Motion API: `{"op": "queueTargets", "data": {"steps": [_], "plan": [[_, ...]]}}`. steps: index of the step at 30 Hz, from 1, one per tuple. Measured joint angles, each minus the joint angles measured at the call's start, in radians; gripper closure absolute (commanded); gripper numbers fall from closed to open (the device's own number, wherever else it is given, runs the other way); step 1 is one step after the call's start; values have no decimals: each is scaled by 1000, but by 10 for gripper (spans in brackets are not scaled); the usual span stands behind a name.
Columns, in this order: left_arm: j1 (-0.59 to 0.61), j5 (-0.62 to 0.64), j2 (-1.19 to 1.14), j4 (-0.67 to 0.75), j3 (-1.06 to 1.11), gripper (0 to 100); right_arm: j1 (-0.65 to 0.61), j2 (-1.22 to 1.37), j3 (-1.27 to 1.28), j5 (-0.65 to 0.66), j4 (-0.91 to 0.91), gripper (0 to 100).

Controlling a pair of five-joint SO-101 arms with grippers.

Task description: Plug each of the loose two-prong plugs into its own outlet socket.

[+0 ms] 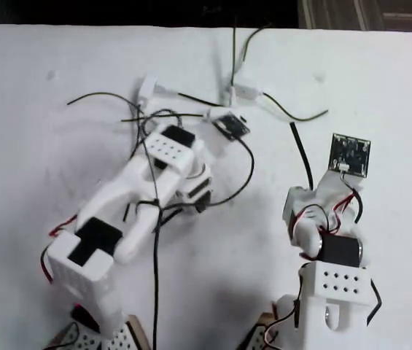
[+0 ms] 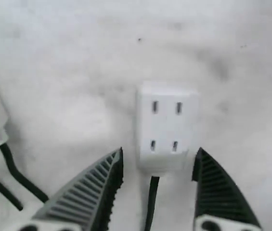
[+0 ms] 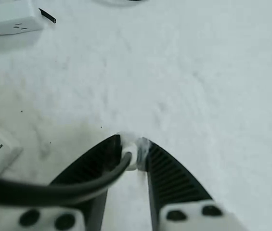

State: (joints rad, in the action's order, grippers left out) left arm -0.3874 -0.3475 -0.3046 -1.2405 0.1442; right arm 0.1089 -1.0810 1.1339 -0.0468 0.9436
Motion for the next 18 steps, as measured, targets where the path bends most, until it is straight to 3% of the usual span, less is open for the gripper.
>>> {"op": "queueTargets", "data": {"steps": [4, 10, 18], "plan": [[8, -12, 0, -60, -35, 732, 0, 0, 0, 0, 0, 981], [32, -157, 0, -158, -80, 761, 0, 0, 0, 5, 0, 980], [143, -180, 140, -305, -149, 806, -101, 0, -8, 152, 0, 980]]}}
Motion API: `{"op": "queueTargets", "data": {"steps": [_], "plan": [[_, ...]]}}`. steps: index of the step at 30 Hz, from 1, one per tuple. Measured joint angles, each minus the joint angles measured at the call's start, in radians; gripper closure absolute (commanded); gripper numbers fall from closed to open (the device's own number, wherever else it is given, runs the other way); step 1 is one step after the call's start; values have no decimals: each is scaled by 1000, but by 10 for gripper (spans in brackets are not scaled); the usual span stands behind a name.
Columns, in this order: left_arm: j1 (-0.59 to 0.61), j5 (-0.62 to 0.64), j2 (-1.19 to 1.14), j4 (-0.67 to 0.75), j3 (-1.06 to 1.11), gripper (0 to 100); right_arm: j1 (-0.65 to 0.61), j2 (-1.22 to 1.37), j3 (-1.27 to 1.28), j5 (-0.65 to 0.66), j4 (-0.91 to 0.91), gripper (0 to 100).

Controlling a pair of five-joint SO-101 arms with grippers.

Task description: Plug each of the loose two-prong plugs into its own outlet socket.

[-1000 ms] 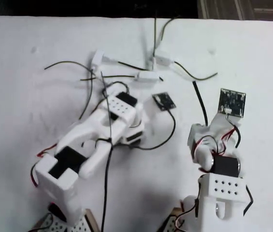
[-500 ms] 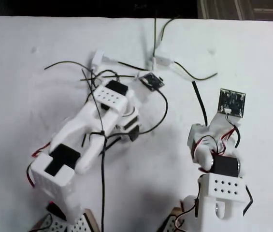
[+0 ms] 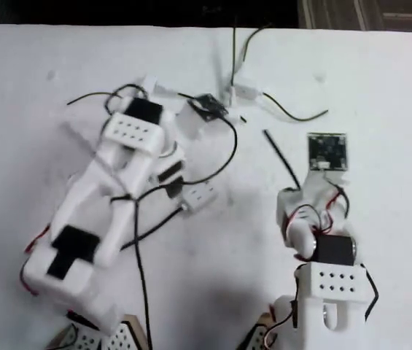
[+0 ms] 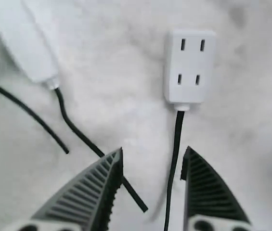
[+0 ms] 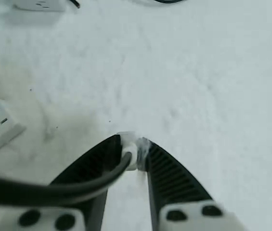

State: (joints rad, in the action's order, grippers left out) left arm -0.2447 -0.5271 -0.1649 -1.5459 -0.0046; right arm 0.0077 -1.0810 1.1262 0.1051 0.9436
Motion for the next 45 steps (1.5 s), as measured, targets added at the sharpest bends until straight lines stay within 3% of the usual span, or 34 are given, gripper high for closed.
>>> {"op": "queueTargets", "data": {"steps": [6, 13, 22, 33, 39, 45], "plan": [[118, 44, 293, 23, 133, 806, -186, 0, -55, 49, 0, 980], [302, 106, 712, 244, 519, 804, -381, 6, -64, 77, -11, 980], [445, 106, 1094, 391, 954, 804, -470, 299, -169, 120, -123, 980], [548, 106, 1224, 577, 1269, 804, -496, 506, -227, 166, -219, 981], [551, 106, 1226, 608, 1307, 736, -496, 506, -219, 167, -298, 981], [552, 106, 1229, 608, 1326, 736, -496, 614, -212, 167, -377, 981]]}}
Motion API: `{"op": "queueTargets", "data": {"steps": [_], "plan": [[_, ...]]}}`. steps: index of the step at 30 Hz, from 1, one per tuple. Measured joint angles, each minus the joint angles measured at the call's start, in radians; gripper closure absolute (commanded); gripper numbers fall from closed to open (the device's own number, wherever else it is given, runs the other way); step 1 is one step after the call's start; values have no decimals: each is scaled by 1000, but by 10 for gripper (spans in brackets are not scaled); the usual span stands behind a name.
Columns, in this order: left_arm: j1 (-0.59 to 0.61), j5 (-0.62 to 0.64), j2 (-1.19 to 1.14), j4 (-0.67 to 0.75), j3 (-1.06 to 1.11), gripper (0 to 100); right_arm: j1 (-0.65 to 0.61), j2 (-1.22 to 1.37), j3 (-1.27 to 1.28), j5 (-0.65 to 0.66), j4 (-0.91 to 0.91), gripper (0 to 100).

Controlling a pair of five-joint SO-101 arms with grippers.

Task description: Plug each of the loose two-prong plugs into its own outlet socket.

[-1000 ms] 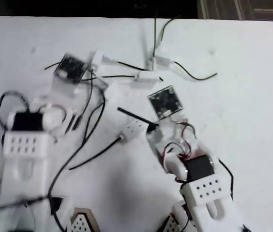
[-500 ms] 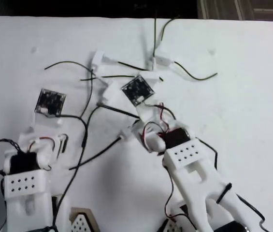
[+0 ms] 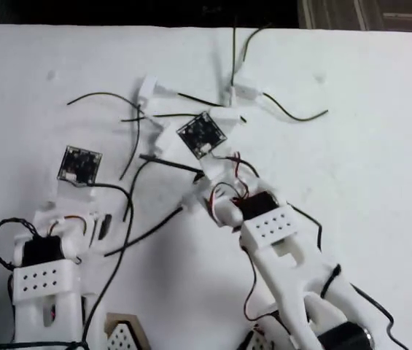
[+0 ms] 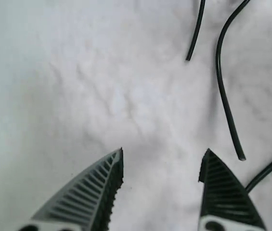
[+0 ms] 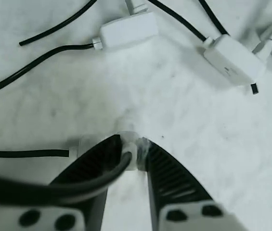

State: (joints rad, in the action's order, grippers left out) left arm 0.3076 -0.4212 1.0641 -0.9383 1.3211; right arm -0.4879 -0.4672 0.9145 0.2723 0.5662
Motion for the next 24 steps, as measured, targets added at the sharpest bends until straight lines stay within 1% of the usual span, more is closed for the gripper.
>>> {"op": "queueTargets", "data": {"steps": [3, 24], "plan": [[0, 0, 0, 0, 0, 736, 0, 48, 0, 0, -5, 981], [0, 0, 0, 0, 0, 736, 37, 61, 0, 0, -37, 981]]}}
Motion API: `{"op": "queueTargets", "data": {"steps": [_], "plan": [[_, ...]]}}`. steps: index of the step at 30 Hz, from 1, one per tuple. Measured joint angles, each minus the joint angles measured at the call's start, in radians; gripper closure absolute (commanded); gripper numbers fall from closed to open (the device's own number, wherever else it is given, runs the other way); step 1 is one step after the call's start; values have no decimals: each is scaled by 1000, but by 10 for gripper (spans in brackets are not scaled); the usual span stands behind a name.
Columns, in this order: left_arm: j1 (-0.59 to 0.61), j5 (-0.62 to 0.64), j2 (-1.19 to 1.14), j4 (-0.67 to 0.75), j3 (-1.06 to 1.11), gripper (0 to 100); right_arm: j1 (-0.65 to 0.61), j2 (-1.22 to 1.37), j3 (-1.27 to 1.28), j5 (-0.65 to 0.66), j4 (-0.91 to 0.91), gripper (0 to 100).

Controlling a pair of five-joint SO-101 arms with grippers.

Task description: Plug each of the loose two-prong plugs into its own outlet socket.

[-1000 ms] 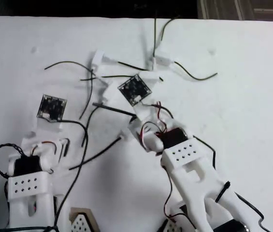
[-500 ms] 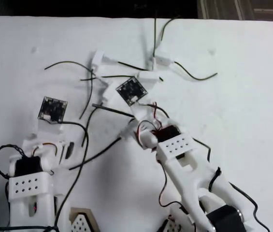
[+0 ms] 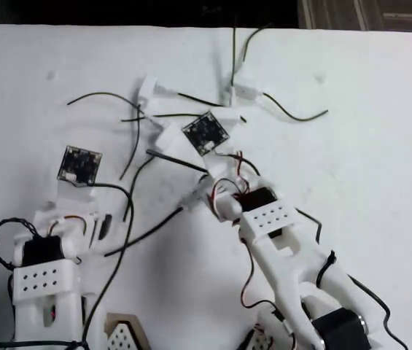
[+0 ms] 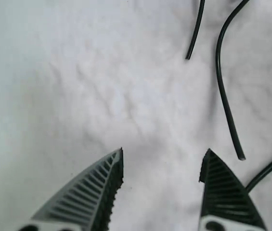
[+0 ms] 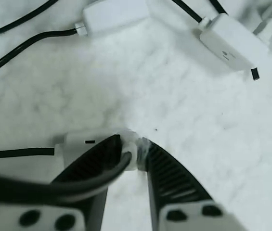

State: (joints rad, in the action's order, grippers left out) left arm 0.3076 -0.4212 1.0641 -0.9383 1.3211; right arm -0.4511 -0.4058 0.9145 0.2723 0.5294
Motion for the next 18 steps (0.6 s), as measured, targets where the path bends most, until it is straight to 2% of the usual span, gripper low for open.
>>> {"op": "queueTargets", "data": {"steps": [8, 18], "plan": [[0, 0, 0, 0, 0, 736, -2, 110, -9, 3, -51, 981], [0, 0, 0, 0, 0, 736, -2, 126, -5, 2, -54, 981]]}}
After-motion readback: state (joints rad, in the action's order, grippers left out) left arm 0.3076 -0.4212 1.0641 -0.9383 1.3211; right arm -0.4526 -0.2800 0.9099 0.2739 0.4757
